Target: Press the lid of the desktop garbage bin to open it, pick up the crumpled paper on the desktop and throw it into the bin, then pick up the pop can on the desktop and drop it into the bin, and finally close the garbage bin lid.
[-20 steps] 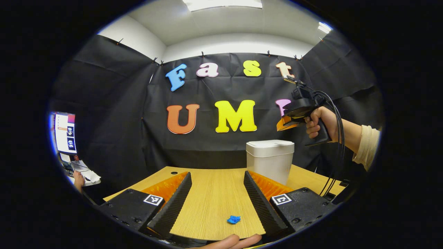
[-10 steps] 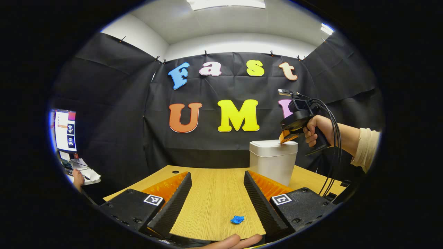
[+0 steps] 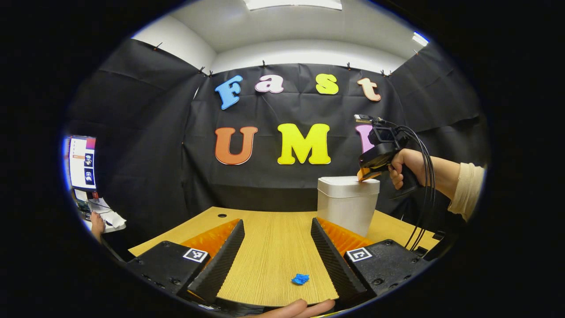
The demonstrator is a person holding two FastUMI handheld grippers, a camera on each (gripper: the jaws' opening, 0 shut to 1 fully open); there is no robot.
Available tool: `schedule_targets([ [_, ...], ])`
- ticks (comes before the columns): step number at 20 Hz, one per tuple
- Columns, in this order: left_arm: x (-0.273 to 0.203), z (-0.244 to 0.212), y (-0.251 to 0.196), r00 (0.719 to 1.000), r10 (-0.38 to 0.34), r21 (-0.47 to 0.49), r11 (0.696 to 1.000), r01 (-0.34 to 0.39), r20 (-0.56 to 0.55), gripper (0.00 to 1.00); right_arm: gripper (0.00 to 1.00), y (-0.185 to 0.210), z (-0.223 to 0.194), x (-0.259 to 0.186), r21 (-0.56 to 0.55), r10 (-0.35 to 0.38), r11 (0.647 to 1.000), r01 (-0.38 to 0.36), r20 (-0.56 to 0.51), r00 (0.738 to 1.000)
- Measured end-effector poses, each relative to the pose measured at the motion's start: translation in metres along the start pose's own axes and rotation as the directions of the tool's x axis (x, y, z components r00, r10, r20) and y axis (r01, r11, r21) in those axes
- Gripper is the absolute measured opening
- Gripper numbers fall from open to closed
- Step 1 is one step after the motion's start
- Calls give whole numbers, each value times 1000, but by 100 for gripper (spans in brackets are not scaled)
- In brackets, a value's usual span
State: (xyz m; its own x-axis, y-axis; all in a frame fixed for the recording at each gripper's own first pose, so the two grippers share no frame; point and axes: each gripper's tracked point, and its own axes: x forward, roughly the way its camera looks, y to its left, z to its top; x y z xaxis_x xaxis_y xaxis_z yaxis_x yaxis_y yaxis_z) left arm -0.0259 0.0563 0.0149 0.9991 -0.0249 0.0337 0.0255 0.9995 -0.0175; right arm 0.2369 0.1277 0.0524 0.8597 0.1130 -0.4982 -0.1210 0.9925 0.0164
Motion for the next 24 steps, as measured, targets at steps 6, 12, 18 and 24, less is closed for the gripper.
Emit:
schedule_targets([
  [6,2,-1,0,1000,0,28,1000,0,3,98,0,-5,18,-8,16,60,998,-62,123,991],
  [12,9,-10,0,1000,-6,5,1000,6,-28,98,0,-32,30,-54,193,132,965,-177,227,965],
  [18,18,-27,-7,997,1,-4,1000,-2,-81,98,75,-47,-25,-81,75,156,981,-182,265,952],
  [24,31,-53,-13,987,21,-7,1000,-23,-158,98,96,-41,-77,-114,17,223,970,-241,328,918],
])
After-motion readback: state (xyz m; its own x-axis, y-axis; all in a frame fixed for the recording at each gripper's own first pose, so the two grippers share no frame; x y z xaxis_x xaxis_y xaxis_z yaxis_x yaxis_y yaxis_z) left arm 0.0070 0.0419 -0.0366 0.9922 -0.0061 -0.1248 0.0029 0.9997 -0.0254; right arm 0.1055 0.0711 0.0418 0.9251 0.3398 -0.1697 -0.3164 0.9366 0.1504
